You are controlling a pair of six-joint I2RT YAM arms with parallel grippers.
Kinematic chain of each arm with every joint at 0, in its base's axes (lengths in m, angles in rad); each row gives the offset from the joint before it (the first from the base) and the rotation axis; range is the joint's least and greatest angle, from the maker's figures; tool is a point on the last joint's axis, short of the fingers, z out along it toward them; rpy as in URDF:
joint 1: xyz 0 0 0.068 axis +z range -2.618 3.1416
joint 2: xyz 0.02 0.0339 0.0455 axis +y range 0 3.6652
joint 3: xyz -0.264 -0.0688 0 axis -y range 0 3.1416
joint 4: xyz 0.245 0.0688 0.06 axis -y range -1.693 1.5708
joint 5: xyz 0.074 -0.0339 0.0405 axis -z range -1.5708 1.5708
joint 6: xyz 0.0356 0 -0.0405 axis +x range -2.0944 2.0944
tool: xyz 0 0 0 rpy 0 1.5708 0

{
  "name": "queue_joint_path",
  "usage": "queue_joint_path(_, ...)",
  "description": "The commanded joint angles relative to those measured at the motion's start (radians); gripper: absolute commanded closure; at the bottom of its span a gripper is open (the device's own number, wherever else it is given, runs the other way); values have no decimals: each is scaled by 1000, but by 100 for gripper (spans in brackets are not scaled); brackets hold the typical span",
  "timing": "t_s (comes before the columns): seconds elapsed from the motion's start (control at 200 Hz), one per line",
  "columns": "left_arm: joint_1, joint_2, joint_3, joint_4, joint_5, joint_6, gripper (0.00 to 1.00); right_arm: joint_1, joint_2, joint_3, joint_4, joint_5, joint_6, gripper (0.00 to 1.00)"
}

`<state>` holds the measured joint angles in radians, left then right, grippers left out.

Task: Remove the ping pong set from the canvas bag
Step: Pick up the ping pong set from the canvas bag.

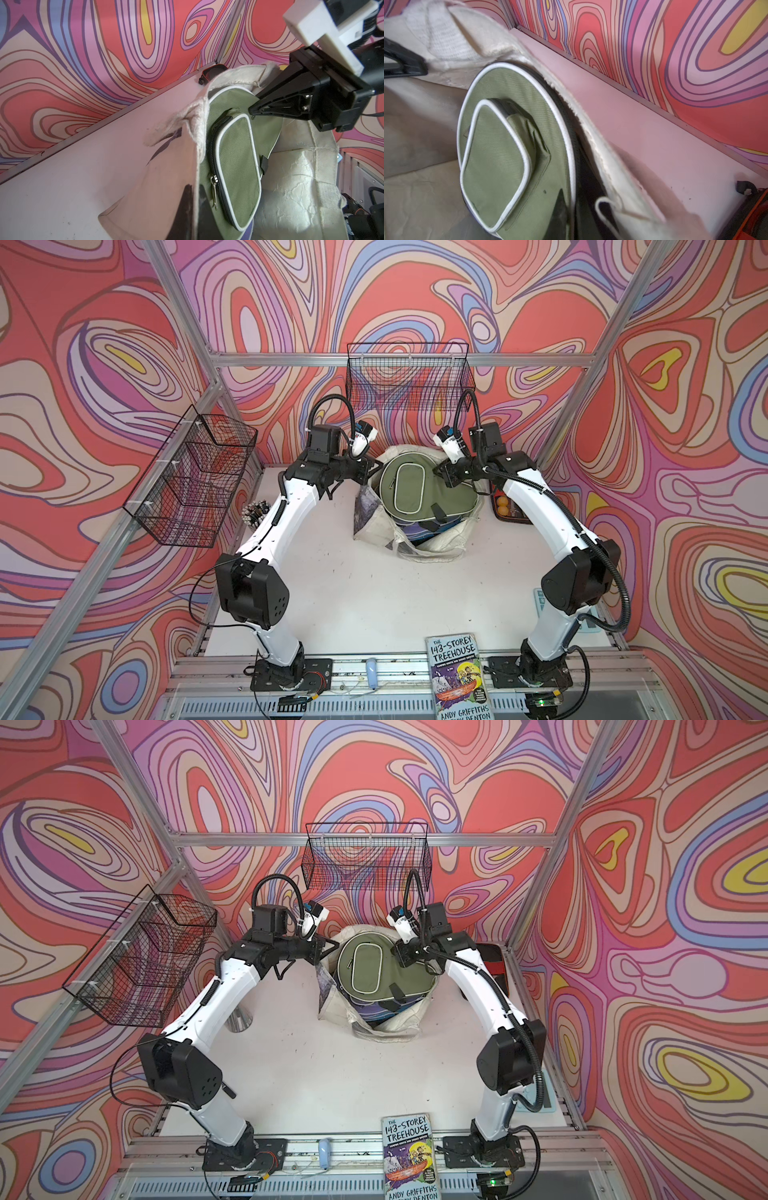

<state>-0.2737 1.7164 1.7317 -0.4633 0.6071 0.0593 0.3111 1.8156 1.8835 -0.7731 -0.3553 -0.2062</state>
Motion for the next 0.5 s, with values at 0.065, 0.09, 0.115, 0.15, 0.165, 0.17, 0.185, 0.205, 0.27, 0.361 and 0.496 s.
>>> queue_joint_path(0.065, 2, -60, 35, 18, -33, 10, 100, -3, -23, 67, 29, 74, 37, 100)
queue_joint_path(0.09, 3, -61, 36, 15, -43, 8, 100, -3, -28, 76, 25, 77, 37, 100)
queue_joint_path(0.115, 2, -63, 38, 15, -52, 8, 100, -2, -30, 88, 18, 80, 38, 100)
queue_joint_path(0.15, 3, -63, 38, 14, -60, 5, 100, -2, -30, 106, 7, 84, 37, 100)
queue_joint_path(0.165, 3, -62, 39, 15, -63, 4, 100, -3, -30, 114, 1, 86, 37, 100)
queue_joint_path(0.17, 3, -62, 39, 14, -65, 4, 100, -3, -30, 116, -1, 87, 37, 100)
queue_joint_path(0.185, 2, -62, 41, 15, -68, 2, 100, -3, -30, 123, -6, 89, 37, 100)
queue_joint_path(0.205, 3, -62, 43, 15, -71, 1, 100, -3, -31, 129, -11, 91, 37, 100)
queue_joint_path(0.27, 2, -60, 48, 19, -76, -6, 100, -3, -39, 144, -22, 98, 38, 100)
queue_joint_path(0.361, 3, -57, 55, 20, -85, -11, 100, -2, -48, 150, -25, 104, 45, 100)
queue_joint_path(0.496, 2, -56, 57, 11, -107, 0, 100, -3, -86, 152, -25, 111, 52, 100)
